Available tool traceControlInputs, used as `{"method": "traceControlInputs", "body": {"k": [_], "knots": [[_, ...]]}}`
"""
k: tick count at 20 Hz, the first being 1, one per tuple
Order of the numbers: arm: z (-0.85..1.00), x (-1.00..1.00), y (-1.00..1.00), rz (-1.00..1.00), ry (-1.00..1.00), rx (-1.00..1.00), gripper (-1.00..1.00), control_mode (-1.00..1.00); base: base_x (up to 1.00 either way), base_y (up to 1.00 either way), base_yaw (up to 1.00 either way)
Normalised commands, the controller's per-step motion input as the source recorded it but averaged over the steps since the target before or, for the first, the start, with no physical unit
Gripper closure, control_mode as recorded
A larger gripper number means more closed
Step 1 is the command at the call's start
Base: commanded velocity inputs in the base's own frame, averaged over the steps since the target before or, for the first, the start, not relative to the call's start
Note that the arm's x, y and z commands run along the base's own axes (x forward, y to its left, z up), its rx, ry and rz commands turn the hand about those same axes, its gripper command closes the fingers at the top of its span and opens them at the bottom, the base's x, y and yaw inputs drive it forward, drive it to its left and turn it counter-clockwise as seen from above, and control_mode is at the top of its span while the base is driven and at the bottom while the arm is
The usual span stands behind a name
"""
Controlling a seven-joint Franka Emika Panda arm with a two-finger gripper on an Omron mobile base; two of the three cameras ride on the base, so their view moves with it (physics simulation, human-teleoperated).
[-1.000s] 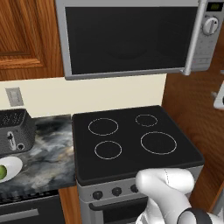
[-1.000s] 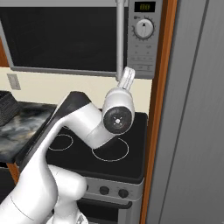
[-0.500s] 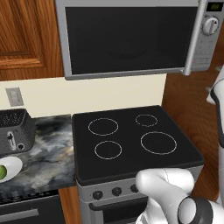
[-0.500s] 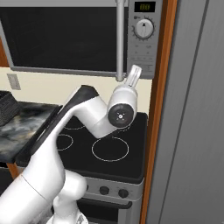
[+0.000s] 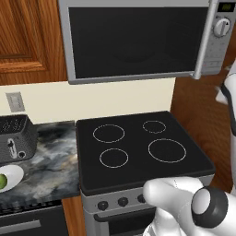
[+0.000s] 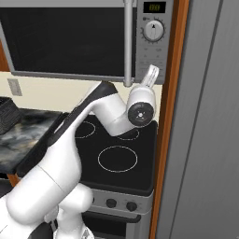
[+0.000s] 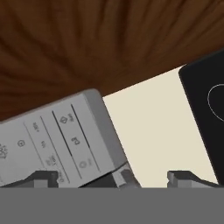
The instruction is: Remove the mango from the bowl and place it on the small plate. Then place the bowl with only the shrimp in the microwave, close the door, and press the start button to microwave the shrimp.
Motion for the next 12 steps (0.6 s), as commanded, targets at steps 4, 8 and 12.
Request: {"method": "traceControlInputs", "body": {"k": [4,8,12], "knots": [[0.00,0.37,-0.03,0.00,0.00,0.03,-1.00,-1.00,0.00,0.00,0.00],[0.00,0.34,-0.22,0.00,0.00,0.05,-1.00,-1.00,0.00,0.00,0.00],[0.00,0.32,-0.20,0.00,0.00,0.04,-1.00,-1.00,0.00,0.00,0.00]]}}
